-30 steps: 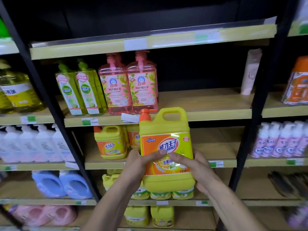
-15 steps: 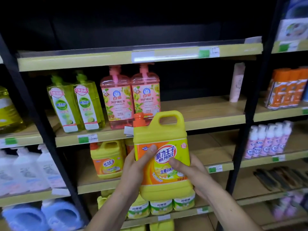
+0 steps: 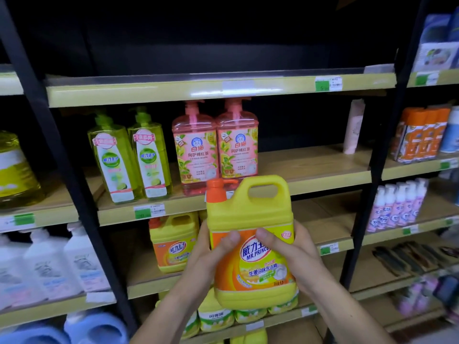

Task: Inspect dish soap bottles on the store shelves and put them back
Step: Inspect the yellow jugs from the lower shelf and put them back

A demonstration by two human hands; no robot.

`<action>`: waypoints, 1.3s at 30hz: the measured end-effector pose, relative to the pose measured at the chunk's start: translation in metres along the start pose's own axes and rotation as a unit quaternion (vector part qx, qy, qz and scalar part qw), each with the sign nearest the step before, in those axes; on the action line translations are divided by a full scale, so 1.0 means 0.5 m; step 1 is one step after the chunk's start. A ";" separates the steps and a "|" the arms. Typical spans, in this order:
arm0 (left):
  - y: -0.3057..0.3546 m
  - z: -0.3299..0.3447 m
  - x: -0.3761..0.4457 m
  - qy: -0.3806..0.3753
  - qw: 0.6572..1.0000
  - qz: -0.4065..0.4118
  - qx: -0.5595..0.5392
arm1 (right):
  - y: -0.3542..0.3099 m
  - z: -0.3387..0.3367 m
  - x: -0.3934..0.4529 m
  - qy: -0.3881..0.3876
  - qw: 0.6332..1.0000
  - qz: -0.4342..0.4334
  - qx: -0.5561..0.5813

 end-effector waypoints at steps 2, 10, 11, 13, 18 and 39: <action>0.020 -0.015 0.000 0.028 0.999 0.025 -0.006 | -0.002 0.017 -0.005 -0.011 1.000 -0.002 -0.007; 0.039 -0.049 -0.035 0.018 0.994 0.096 -0.049 | -0.020 0.078 -0.022 -0.054 0.998 -0.019 -0.020; 0.047 -0.053 -0.039 0.010 0.994 0.103 -0.037 | -0.026 0.083 -0.023 -0.069 0.997 -0.016 -0.033; 0.069 -0.067 -0.048 -0.012 0.992 0.123 0.032 | -0.039 0.082 -0.024 -0.120 0.989 -0.034 -0.085; 0.096 -0.086 -0.088 0.008 0.890 0.230 0.395 | -0.059 0.046 -0.020 -0.159 0.956 -0.144 -0.199; 0.004 0.016 0.014 0.163 0.967 0.137 0.139 | -0.043 0.008 0.037 -0.025 0.998 -0.048 -0.024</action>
Point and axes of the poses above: each hand's wrist, its own x-axis towards the middle knuckle, its own z-axis out of the palm, y = z × x, the point moved 5 cm from there along x, towards the middle knuckle, and after that the axes turned 10 degrees about -z, right-handed, at the moved point
